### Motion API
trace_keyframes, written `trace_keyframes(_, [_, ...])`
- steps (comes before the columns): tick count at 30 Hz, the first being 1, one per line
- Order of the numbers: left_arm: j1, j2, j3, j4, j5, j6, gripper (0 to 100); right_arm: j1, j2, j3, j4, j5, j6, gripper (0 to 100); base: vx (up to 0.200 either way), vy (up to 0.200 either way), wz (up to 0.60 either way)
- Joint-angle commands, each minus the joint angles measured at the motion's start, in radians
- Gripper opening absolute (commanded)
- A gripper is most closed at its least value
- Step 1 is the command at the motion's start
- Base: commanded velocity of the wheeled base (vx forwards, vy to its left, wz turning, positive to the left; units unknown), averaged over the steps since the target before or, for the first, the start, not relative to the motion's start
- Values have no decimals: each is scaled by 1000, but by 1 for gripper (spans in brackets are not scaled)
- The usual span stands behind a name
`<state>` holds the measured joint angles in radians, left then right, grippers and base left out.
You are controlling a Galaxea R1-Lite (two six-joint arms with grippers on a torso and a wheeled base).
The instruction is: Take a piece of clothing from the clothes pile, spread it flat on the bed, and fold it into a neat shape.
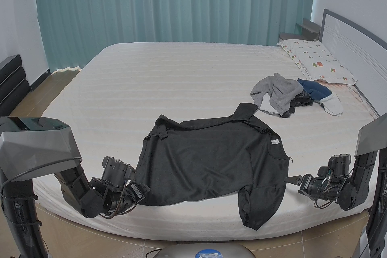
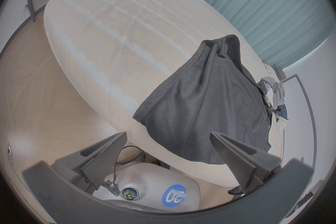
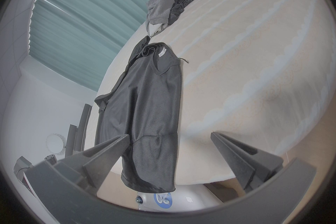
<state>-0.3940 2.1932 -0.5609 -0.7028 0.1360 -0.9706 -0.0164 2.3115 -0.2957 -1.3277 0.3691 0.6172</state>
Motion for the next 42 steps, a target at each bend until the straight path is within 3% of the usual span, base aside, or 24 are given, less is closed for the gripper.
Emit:
trace_keyframes(1, [-3, 48, -22, -11, 7, 15, 100, 3, 5, -2, -1, 1, -1, 100, 0, 0, 0])
trace_keyframes(6, [-3, 92, -39, -17, 71, 67, 100, 1, 6, -2, -1, 1, -1, 100, 0, 0, 0])
trace_keyframes(13, [7, 109, -73, -17, 76, 73, 100, 4, 8, -5, -1, 1, -1, 100, 0, 0, 0])
trace_keyframes(14, [9, 109, -73, -18, 76, 72, 0, 4, 8, -8, 1, 1, -1, 100, 0, 0, 0])
trace_keyframes(23, [38, 20, -24, -14, 76, 46, 0, 27, 23, -23, 7, -10, -2, 100, 0, 0, 0])
trace_keyframes(28, [73, -4, -2, -14, 76, 49, 0, 118, 45, -66, 18, -88, -4, 100, 0, 0, 0])
trace_keyframes(32, [86, -23, 6, -11, 76, 52, 0, 139, 65, -105, 19, -108, -5, 100, 0, 0, 0])
trace_keyframes(35, [101, -39, 18, -12, 74, 55, 0, 148, 78, -166, 56, -115, -5, 100, 0, 0, 0])
trace_keyframes(39, [138, -50, 18, -11, 70, 55, 0, 148, 68, -275, 226, -121, -1, 100, 0, 0, 0])
trace_keyframes(40, [144, -50, 18, -11, 68, 56, 0, 144, 68, -293, 249, -128, -2, 0, 0, 0, 0])
trace_keyframes(42, [152, -52, 18, -11, 68, 56, 0, 139, 71, -321, 265, -148, -2, 0, 0, 0, 0])
